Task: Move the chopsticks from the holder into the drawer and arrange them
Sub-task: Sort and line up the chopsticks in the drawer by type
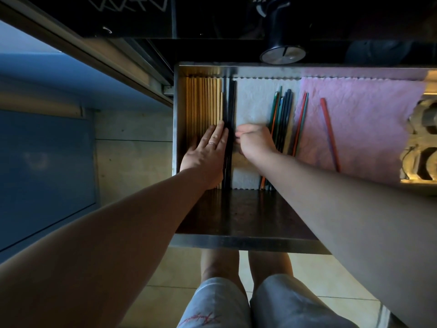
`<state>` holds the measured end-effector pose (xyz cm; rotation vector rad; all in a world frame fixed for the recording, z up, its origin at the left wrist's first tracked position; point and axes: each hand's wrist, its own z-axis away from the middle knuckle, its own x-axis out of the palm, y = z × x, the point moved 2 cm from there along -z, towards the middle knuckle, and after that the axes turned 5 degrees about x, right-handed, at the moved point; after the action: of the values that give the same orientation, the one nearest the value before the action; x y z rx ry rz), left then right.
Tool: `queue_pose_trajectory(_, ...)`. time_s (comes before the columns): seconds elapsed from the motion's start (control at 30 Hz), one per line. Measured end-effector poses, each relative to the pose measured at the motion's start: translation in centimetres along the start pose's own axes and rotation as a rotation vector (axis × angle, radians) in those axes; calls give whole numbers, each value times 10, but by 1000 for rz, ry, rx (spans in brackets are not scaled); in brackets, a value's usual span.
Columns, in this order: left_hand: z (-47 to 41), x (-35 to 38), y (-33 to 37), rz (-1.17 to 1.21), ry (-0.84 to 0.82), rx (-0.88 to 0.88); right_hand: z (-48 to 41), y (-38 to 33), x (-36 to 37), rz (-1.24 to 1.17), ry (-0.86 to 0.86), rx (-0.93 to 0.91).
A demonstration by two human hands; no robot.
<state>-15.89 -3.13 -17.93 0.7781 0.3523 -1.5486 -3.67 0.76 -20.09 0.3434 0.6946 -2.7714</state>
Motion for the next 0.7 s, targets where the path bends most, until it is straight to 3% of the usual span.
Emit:
queue_pose_trajectory(0.3, -1, 2, 6, -84, 7, 52, 0, 5, -22, 18, 50, 17)
queue_pose_trajectory(0.5, -4, -1, 27, -155, -57, -55, -13, 23, -61, 18, 91, 20)
queue_pose_trajectory(0.7, -13, -15, 64, 13, 248, -34, -15, 39, -101, 87, 202, -62)
